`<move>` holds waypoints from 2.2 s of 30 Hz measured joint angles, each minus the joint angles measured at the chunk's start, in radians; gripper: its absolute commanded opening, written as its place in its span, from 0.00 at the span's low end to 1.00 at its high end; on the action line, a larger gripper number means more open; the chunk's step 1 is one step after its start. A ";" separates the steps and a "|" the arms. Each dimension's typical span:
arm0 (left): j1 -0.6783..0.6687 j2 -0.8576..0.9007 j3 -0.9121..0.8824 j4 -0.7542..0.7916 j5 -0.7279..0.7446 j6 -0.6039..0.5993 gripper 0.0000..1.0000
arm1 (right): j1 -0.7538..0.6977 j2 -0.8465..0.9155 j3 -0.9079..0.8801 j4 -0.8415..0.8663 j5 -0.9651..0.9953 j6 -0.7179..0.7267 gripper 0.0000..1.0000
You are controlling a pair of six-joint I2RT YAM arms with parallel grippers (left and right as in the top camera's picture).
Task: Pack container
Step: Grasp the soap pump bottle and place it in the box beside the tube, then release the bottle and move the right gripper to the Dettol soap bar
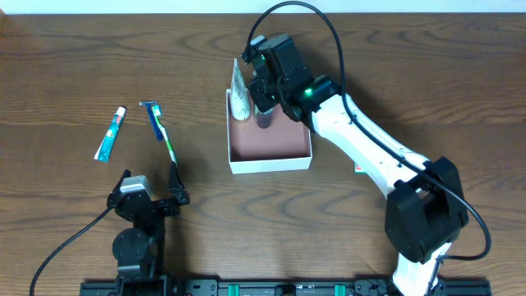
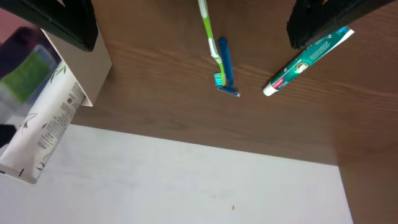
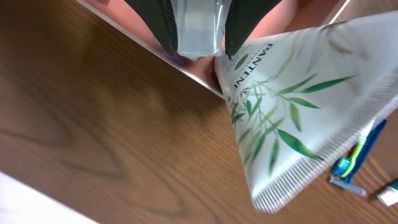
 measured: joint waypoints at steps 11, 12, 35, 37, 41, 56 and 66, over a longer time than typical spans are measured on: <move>0.000 0.000 0.000 0.000 0.000 0.000 0.98 | 0.001 0.046 0.000 0.014 0.003 0.000 0.07; 0.000 0.000 0.000 0.000 0.000 0.000 0.98 | 0.001 0.046 0.000 0.017 0.003 0.000 0.07; 0.000 0.000 0.000 0.000 0.000 0.000 0.98 | 0.001 0.046 0.001 0.053 0.007 -0.004 0.60; 0.000 0.000 0.000 0.000 0.000 0.000 0.98 | 0.001 0.046 0.001 0.053 0.007 -0.004 0.60; 0.000 0.000 0.000 0.000 0.000 0.000 0.98 | 0.001 0.043 0.001 0.054 0.007 -0.004 0.61; 0.000 0.000 0.000 0.000 0.000 0.000 0.98 | -0.023 -0.353 0.027 -0.335 0.045 0.094 0.66; 0.000 0.000 0.000 0.000 0.000 0.000 0.98 | -0.060 -0.294 0.003 -0.613 0.056 0.231 0.68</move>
